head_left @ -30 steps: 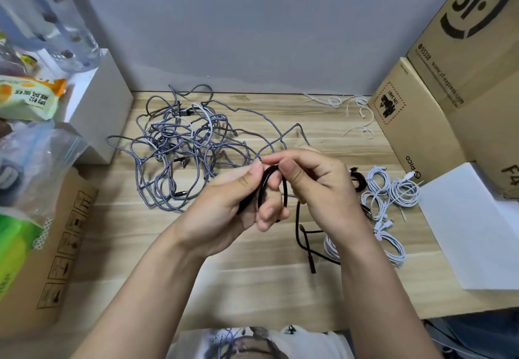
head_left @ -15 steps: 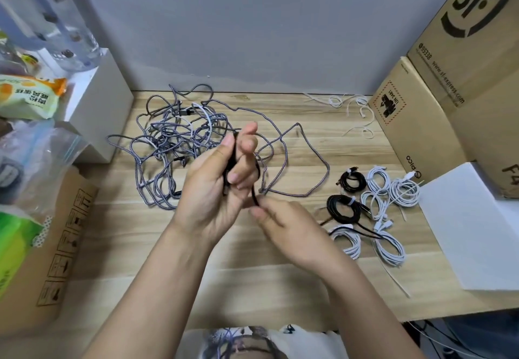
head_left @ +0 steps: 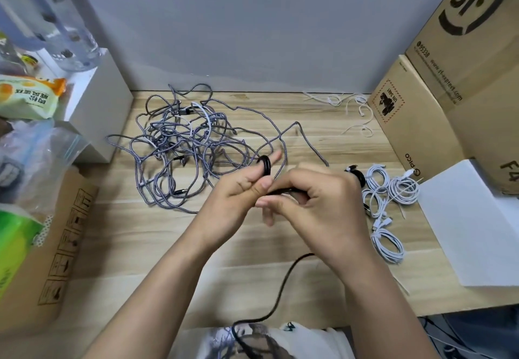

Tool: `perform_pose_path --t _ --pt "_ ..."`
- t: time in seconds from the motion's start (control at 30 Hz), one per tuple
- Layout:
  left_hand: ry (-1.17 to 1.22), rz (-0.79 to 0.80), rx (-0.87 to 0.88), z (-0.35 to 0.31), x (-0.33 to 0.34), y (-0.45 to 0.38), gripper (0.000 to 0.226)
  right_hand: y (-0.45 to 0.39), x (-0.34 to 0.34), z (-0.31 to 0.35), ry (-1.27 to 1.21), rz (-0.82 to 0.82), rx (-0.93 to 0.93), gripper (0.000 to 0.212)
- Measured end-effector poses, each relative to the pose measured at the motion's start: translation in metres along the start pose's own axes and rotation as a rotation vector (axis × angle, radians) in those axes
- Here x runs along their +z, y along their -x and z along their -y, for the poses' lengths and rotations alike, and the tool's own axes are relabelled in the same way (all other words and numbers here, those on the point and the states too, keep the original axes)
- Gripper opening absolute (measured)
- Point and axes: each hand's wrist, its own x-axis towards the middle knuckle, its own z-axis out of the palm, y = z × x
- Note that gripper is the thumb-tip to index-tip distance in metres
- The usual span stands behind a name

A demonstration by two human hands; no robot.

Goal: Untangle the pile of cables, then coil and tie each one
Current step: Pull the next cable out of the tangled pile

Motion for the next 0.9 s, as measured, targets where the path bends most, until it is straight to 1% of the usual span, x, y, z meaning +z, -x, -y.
perform_pose_path --t 0.07,0.1,0.23,0.27,0.33,0.4,0.5,0.53,0.6,0.67,0.73,0.77,0.83,0.87,0.9 --pt "0.013 0.053 -0.034 -0.005 0.002 0.002 0.026 -0.004 -0.003 -0.001 -0.020 -0.039 -0.031 0.010" --pt "0.026 0.069 -0.054 -0.006 0.002 0.003 0.025 -0.006 -0.003 -0.001 -0.043 -0.046 -0.036 0.011" --pt "0.171 0.166 -0.041 -0.004 -0.002 0.004 0.048 -0.009 -0.001 -0.002 -0.212 -0.044 -0.015 0.010" --pt "0.236 0.192 -0.059 -0.005 -0.002 0.004 0.052 -0.011 0.000 -0.003 -0.266 -0.042 -0.010 0.011" --pt "0.398 0.253 -0.099 -0.006 -0.005 0.006 0.052 -0.012 0.000 -0.006 -0.353 -0.034 -0.006 0.011" --pt "0.558 0.318 -0.083 -0.009 -0.005 0.008 0.040 -0.013 0.002 -0.010 -0.362 -0.049 -0.003 0.012" --pt "0.733 0.407 -0.011 -0.016 -0.004 0.009 0.026 -0.013 0.008 -0.014 -0.423 -0.060 0.057 0.015" --pt "0.788 0.427 0.020 -0.019 -0.003 0.009 0.024 -0.013 0.010 -0.014 -0.460 -0.042 0.082 0.018" --pt "0.866 0.431 0.084 -0.025 0.002 0.007 0.019 -0.011 0.016 -0.014 -0.521 0.044 0.134 0.025" --pt "0.878 0.372 0.156 -0.031 0.006 0.004 0.014 -0.007 0.022 -0.015 -0.550 0.141 0.216 0.036" --pt "0.876 0.268 0.216 -0.035 0.009 0.002 0.014 -0.002 0.027 -0.014 -0.528 0.248 0.297 0.037" --pt "0.849 0.181 0.228 -0.037 0.009 0.001 0.016 0.000 0.029 -0.013 -0.490 0.313 0.326 0.034" --pt "0.714 -0.052 0.214 -0.036 0.008 -0.004 0.017 0.006 0.032 -0.013 -0.403 0.406 0.345 0.026" --pt "0.617 -0.164 0.205 -0.033 0.005 -0.008 0.016 0.007 0.032 -0.012 -0.362 0.425 0.334 0.022" --pt "0.502 -0.247 0.205 -0.029 0.003 -0.011 0.015 0.008 0.030 -0.012 -0.318 0.415 0.313 0.025"
